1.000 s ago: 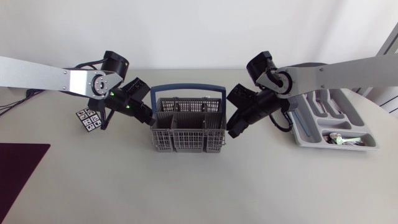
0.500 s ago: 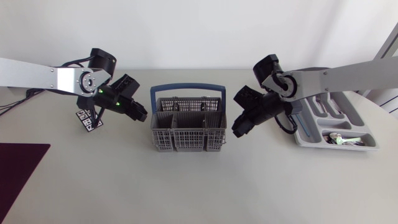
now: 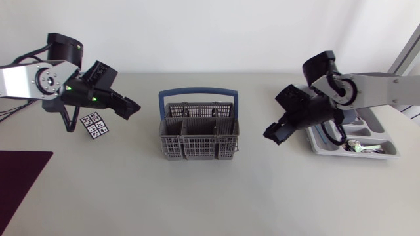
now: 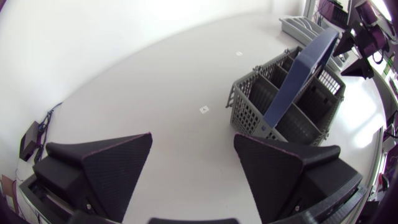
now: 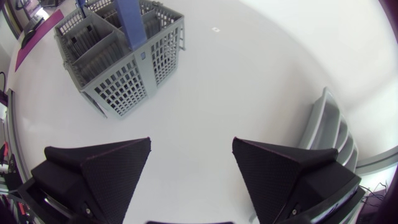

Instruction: Transfer all utensils from the basket to the drawer tray.

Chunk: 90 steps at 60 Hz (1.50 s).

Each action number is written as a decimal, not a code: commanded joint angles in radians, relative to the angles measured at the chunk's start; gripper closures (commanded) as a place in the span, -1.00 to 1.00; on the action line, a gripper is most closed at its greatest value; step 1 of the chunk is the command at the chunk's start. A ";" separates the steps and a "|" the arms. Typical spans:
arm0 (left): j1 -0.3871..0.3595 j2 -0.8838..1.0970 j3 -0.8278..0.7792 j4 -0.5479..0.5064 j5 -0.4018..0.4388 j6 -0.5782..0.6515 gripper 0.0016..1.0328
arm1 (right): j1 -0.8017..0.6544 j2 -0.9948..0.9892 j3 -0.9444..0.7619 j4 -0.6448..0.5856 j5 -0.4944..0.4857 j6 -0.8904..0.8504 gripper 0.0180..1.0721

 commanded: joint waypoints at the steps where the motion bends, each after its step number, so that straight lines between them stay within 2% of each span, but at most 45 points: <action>1: 0.023 -0.047 -0.034 0.012 0.000 -0.052 -0.92 | -0.026 -0.065 -0.038 0.016 0.035 0.031 -0.91; 13: 0.031 -0.079 -0.034 -0.007 -0.118 -0.109 -0.92 | -0.092 -0.192 -0.076 0.021 0.036 0.045 -0.91; 19: 0.042 -0.138 -0.060 0.016 -0.130 -0.143 -0.92 | -0.122 -0.241 -0.099 0.035 0.033 0.063 -0.91; 28: 0.042 -0.257 -0.143 0.116 -0.135 -0.173 -0.92 | -0.170 -0.341 -0.148 0.125 0.039 0.097 -0.91; 40: 0.034 -0.323 -0.201 0.140 -0.139 -0.160 -0.92 | -0.198 -0.445 -0.223 0.223 0.098 0.118 -0.91; 48: 0.033 -0.420 -0.306 0.289 -0.139 -0.170 -0.92 | -0.198 -0.552 -0.315 0.306 0.124 0.129 -0.91; 54: 0.040 -0.452 -0.336 0.311 -0.141 -0.198 -0.92 | -0.198 -0.615 -0.361 0.320 0.130 0.143 -0.91; 61: 0.042 -0.518 -0.410 0.390 -0.198 -0.232 -0.92 | -0.196 -0.669 -0.404 0.331 0.193 0.169 -0.91; 66: 0.036 -0.569 -0.456 0.416 -0.222 -0.242 -0.92 | -0.198 -0.709 -0.455 0.390 0.236 0.171 -0.91; 75: 0.036 -0.662 -0.550 0.498 -0.263 -0.264 -0.92 | -0.198 -0.813 -0.561 0.482 0.257 0.169 -0.91; 80: 0.042 -0.715 -0.597 0.521 -0.267 -0.307 -0.92 | -0.196 -0.878 -0.616 0.539 0.280 0.166 -0.91; 90: 0.048 -0.797 -0.677 0.565 -0.268 -0.336 -0.92 | -0.201 -0.953 -0.679 0.574 0.300 0.167 -0.91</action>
